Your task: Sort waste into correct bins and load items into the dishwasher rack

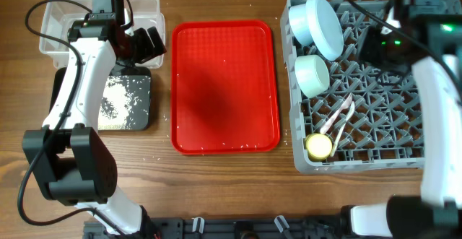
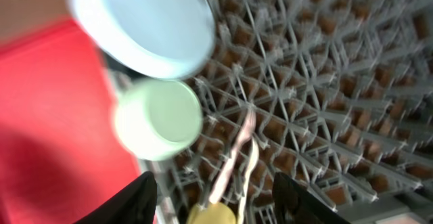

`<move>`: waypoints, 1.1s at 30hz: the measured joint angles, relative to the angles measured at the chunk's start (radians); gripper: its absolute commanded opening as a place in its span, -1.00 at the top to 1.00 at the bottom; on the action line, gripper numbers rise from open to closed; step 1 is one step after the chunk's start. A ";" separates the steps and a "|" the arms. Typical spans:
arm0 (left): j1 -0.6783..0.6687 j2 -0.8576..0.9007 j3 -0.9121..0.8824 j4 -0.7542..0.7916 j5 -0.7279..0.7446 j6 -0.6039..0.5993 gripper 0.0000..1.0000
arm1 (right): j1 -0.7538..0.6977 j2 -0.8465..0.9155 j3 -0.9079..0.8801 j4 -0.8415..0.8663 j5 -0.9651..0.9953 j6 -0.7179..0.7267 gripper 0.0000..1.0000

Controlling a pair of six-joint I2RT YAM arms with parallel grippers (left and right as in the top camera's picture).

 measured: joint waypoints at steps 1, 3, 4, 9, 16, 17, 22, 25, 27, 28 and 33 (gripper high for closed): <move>0.000 0.000 0.000 0.000 0.000 0.000 -1.00 | 0.000 -0.047 0.029 -0.006 -0.019 -0.016 -1.00; 0.000 0.000 0.000 0.000 0.000 0.000 -1.00 | 0.000 -0.191 0.062 -0.013 -0.088 -0.006 -0.99; 0.000 0.000 0.000 0.000 0.000 0.000 -1.00 | 0.000 -0.262 0.068 -0.014 -0.118 0.022 -0.99; 0.000 0.000 0.000 0.000 0.000 0.000 -1.00 | 0.000 -0.385 0.069 -0.076 -0.104 0.045 -0.99; 0.000 0.000 0.000 0.002 0.000 0.000 -1.00 | -0.014 -0.702 -0.394 0.420 -0.015 -0.083 -0.99; 0.000 0.000 0.000 0.002 -0.001 0.000 -1.00 | -0.022 -0.773 -0.553 0.546 -0.035 -0.115 -0.99; 0.000 0.000 0.000 0.002 0.000 0.000 -1.00 | -0.025 -1.069 -1.181 1.027 -0.107 -0.166 -1.00; 0.000 0.000 0.000 -0.001 0.000 0.000 -1.00 | -0.025 -1.243 -1.509 1.323 -0.161 -0.169 -1.00; 0.000 0.000 0.000 0.000 0.000 0.000 -1.00 | -0.025 -1.356 -1.661 1.412 -0.177 -0.165 -1.00; 0.000 0.000 0.000 0.002 0.000 0.000 -1.00 | -0.025 -1.408 -1.719 1.442 -0.181 -0.165 -1.00; 0.000 0.000 0.000 0.000 0.000 0.000 -1.00 | -0.025 -1.532 -1.831 1.399 -0.196 -0.165 -0.99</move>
